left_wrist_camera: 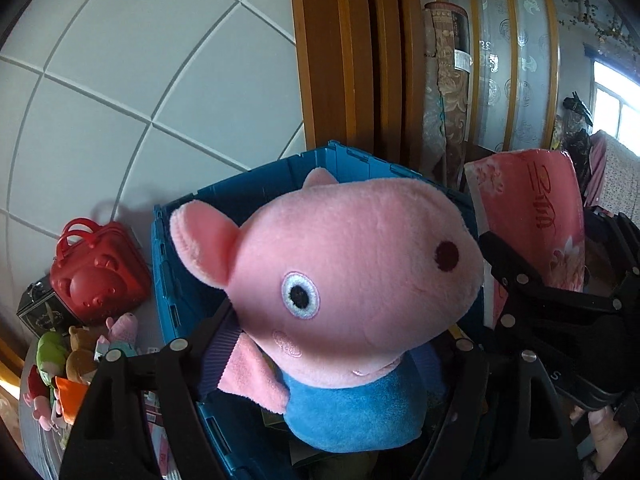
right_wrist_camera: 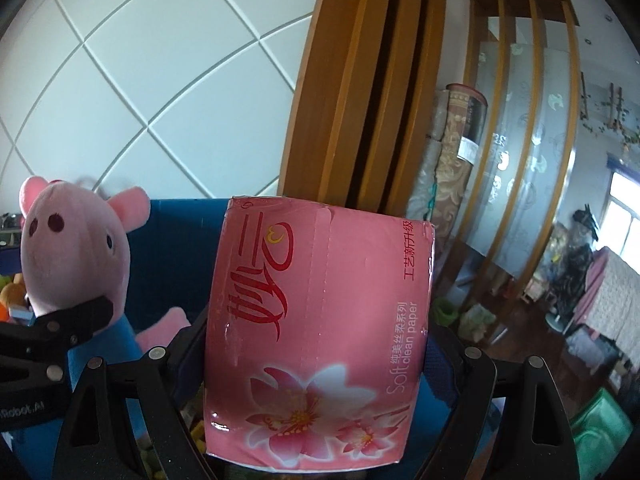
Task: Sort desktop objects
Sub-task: 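Carry the pig plush in the left tool and tissue pack in the right tool to the bin, then open both tools to drop the pig plush and tissue pack into the bin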
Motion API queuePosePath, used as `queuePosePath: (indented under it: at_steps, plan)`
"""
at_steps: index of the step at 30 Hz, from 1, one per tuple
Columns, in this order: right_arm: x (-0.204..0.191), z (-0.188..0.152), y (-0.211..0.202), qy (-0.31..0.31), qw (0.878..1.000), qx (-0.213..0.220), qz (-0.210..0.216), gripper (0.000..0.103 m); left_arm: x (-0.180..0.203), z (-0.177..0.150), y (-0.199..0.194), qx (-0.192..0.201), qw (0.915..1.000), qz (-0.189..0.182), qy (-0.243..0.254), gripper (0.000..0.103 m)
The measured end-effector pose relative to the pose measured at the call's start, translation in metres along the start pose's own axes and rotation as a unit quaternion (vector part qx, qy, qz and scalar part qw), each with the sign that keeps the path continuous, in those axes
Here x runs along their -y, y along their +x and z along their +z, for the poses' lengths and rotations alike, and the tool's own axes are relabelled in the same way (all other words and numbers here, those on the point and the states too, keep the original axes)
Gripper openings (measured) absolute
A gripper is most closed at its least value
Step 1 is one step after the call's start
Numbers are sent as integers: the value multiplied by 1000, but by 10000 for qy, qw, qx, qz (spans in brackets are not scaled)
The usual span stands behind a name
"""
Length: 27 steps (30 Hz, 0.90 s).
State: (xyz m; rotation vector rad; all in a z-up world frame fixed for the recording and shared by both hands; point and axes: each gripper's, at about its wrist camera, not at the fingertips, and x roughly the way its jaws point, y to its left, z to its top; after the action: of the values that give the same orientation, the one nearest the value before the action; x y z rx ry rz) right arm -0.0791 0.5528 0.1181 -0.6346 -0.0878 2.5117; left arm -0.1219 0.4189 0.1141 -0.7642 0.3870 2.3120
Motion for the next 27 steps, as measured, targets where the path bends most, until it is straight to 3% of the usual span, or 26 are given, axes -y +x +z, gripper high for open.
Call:
queuePosePath:
  at_steps: [6, 9, 13, 15, 22, 27]
  plan:
    - [-5, -5, 10, -218, 9994, -253, 79, 90, 2, -14, 13, -671, 9958, -587, -230, 77]
    - [-10, -9, 15, -307, 9984, -465, 99, 90, 8, -20, 18, -868, 9944, -588, -132, 78]
    - [-13, -15, 20, -372, 9967, -708, 108, 93, 14, -26, 21, -962, 9938, -550, -46, 78]
    - [-11, -18, 19, -353, 9967, -723, 75, 103, 15, -27, 22, -970, 9938, -546, -21, 78]
    - [0, -16, 6, -237, 9977, -631, 42, 103, 15, -30, 21, -1071, 9921, -651, -41, 79]
    - [7, -16, 0, -119, 9981, -601, 47, 103, 6, -31, 17, -1106, 9867, -1129, -368, 80]
